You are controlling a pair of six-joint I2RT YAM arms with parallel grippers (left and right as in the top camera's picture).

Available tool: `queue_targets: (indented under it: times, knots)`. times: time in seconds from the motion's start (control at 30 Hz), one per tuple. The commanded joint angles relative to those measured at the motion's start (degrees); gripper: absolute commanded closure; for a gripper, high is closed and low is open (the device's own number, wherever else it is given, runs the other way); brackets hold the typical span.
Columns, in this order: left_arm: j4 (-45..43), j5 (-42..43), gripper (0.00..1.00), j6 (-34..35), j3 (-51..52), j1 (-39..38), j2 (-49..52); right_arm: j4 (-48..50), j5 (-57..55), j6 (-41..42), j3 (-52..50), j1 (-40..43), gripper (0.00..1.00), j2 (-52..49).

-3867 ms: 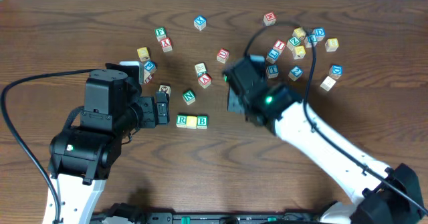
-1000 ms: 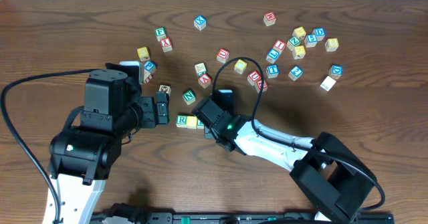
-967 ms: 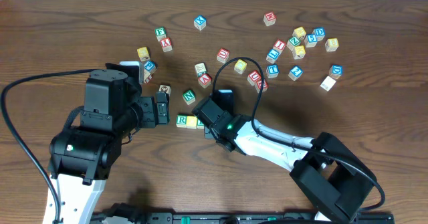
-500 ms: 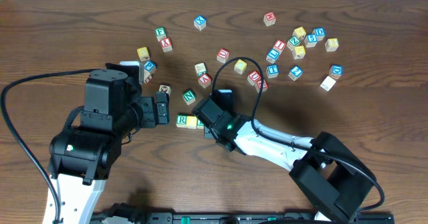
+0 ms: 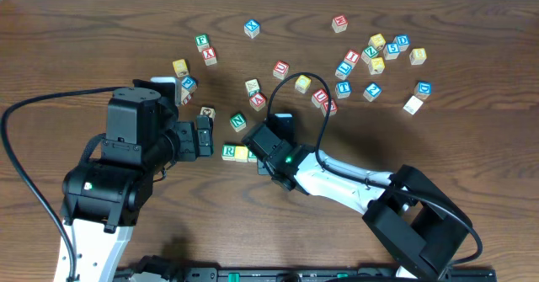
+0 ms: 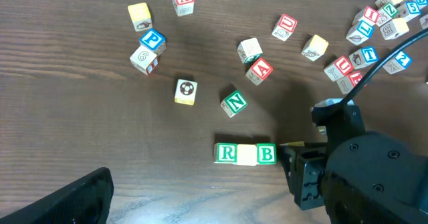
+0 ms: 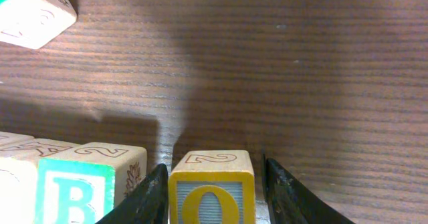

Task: Spell out ROBOT
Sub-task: 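Lower the O block onto the table right of the B block, then open the right gripper and release the O block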

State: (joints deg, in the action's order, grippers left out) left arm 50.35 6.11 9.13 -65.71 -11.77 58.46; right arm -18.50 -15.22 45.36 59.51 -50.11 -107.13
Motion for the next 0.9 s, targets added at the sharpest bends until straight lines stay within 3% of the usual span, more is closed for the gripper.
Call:
queue_targets:
  times: [0.0,0.6,0.67,0.87]
  knots:
    - [0.02,0.33,0.02,-0.52,-1.05,0.20,-0.09,-0.35,-1.40,-0.87,0.31,-0.46,0.58,1.60]
    - [0.02,0.33,0.02,-0.52,-1.05,0.20,-0.09,-5.86,-5.05,-1.53,0.37,-0.46,0.56,11.87]
    - [0.02,0.35,0.02,-0.52,-1.05,0.20,-0.09,-6.80,-7.34,-1.51,0.37,-0.46,0.61,12.11]
    - [0.02,0.33,0.02,-0.52,-1.05,0.20,-0.09,-9.81,-12.48,0.26,0.35,-0.44,0.91,11.69]
